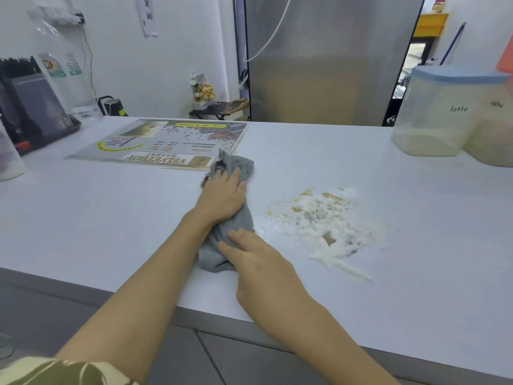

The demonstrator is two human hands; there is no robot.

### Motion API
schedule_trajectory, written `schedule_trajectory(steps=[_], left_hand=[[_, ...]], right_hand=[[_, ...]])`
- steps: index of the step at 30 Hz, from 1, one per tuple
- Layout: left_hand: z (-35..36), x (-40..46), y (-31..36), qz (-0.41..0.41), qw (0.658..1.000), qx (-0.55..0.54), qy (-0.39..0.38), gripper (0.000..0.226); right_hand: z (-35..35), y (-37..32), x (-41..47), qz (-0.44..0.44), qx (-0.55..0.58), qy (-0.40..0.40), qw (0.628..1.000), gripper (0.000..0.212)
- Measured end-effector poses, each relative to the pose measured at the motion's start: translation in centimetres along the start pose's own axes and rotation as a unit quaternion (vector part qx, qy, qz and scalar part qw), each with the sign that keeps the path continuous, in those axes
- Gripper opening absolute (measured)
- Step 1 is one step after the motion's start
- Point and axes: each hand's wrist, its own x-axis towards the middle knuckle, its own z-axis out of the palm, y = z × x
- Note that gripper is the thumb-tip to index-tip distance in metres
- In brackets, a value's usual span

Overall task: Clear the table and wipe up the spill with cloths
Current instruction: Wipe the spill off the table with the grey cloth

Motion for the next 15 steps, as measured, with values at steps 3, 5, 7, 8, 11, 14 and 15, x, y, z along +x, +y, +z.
schedule_trajectory(steps=[3, 5, 7, 8, 11, 14, 15], left_hand=[[1.1, 0.2, 4.2, 0.125, 0.992, -0.019, -0.010, 0.046], [1.4, -0.5, 6.2, 0.181, 0.981, -0.062, -0.032, 0.040], [1.3, -1.0, 7.1, 0.182, 0.975, -0.121, -0.027, 0.035], [1.0, -1.2, 7.1, 0.159, 0.974, -0.164, -0.007, 0.034], [-0.6, -1.6, 6.0, 0.039, 0.949, -0.300, 0.091, 0.033], [-2.2, -2.4, 4.8, -0.042, 0.920, -0.326, 0.213, 0.031], [-2.5, -2.7, 4.5, -0.056, 0.917, -0.306, 0.248, 0.031]], right_hand=[[-0.6, 1.7, -1.7, 0.049, 0.007, 0.028, 0.998, 0.055], [-0.5, 2.6, -2.6, 0.070, 0.017, 0.083, 0.994, 0.052], [-0.5, 2.7, -2.9, 0.085, 0.026, 0.103, 0.991, 0.047], [-0.7, 2.6, -2.8, 0.088, 0.017, 0.097, 0.991, 0.044], [-0.9, 2.6, -2.1, 0.068, 0.024, 0.086, 0.994, 0.044], [-0.7, 2.2, -0.6, 0.021, 0.051, 0.096, 0.994, 0.049], [-0.3, 2.1, 0.1, 0.010, 0.067, 0.096, 0.993, 0.048]])
